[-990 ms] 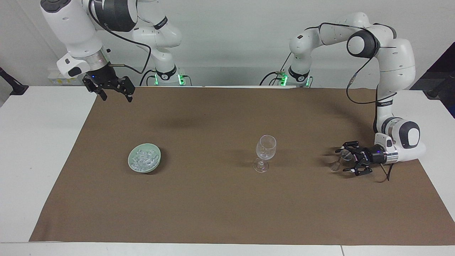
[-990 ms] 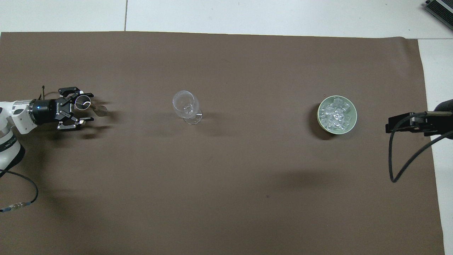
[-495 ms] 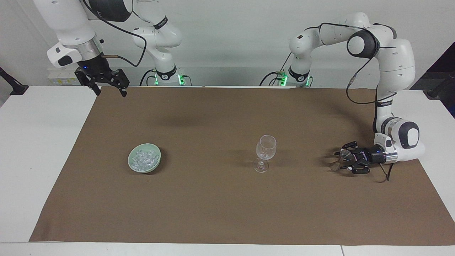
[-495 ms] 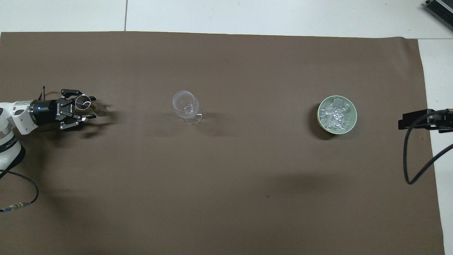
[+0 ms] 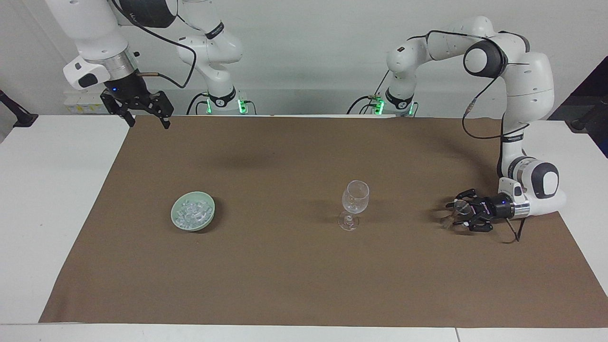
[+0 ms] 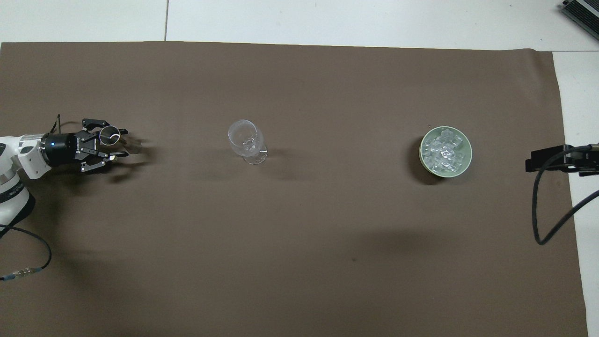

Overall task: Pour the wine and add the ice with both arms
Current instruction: 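Move the left gripper to the metal jigger and close on it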

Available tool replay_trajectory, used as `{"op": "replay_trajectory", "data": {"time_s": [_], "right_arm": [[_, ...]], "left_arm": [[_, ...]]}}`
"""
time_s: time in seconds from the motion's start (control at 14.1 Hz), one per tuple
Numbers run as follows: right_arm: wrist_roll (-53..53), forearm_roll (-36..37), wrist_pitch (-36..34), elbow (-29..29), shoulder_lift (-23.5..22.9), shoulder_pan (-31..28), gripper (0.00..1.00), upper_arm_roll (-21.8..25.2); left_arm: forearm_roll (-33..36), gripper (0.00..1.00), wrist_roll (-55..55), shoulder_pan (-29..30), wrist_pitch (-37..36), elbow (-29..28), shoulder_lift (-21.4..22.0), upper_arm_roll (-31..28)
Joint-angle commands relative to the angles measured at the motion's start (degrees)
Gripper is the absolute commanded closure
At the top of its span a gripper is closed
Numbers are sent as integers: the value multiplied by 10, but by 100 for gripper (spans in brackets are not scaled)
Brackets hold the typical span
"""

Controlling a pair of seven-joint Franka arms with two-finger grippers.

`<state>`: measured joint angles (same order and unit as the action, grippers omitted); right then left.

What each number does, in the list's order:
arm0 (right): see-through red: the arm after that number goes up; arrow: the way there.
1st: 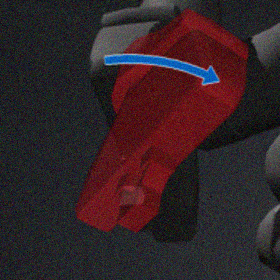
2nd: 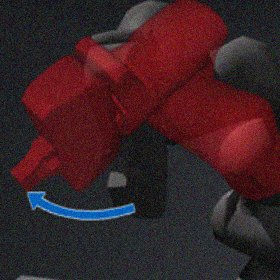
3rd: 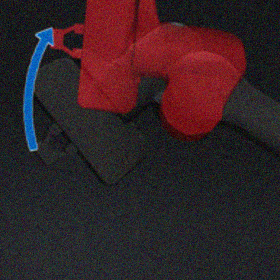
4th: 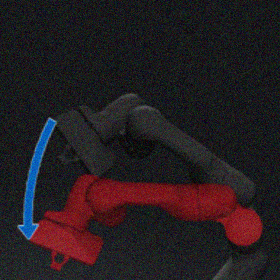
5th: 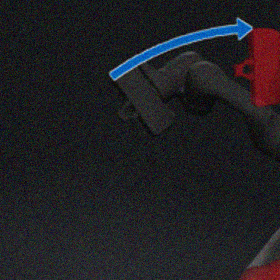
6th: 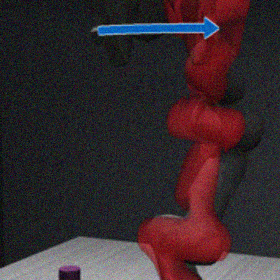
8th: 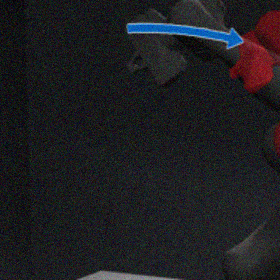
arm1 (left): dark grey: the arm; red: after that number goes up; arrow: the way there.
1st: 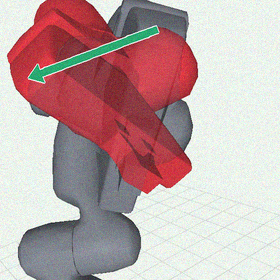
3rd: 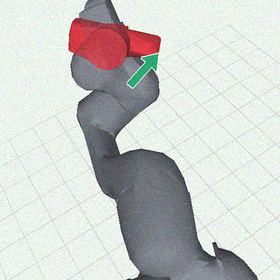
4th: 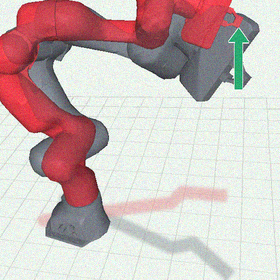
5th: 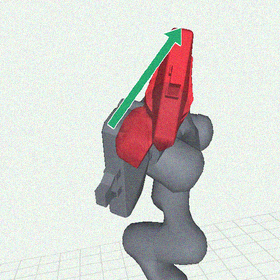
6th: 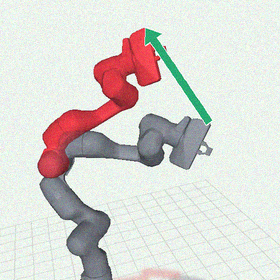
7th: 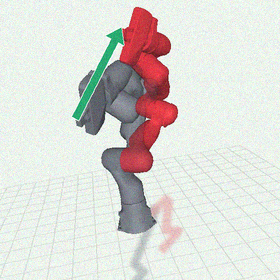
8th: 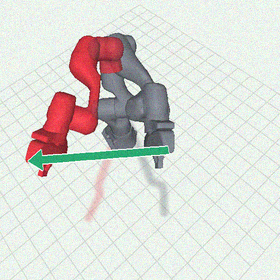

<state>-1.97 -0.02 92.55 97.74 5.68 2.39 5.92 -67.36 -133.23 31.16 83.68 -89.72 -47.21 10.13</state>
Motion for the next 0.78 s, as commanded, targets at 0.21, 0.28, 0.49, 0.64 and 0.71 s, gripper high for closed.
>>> {"op": "replay_trajectory", "data": {"time_s": [0.21, 0.28, 0.49, 0.64, 0.71], "right_arm": [[18, -6, -18, -3, 5, -4, 0, 4], [18, -5, -18, -3, 5, -4, 0, 4], [17, -6, -10, -4, 3, -4, 0, 4], [14, -5, -21, -35, -16, -5, 0, 4], [14, -5, -44, -58, -29, -5, 0, 4]], "left_arm": [[-16, 46, -25, -3, 6, -10, 2, -4], [-16, 47, -25, -2, 6, -11, 2, -4], [-16, 57, -26, 0, 4, -11, 2, -5], [-16, 66, -26, -1, 4, -11, 2, -5], [-17, 70, -26, 0, 3, -11, 2, -5]]}}
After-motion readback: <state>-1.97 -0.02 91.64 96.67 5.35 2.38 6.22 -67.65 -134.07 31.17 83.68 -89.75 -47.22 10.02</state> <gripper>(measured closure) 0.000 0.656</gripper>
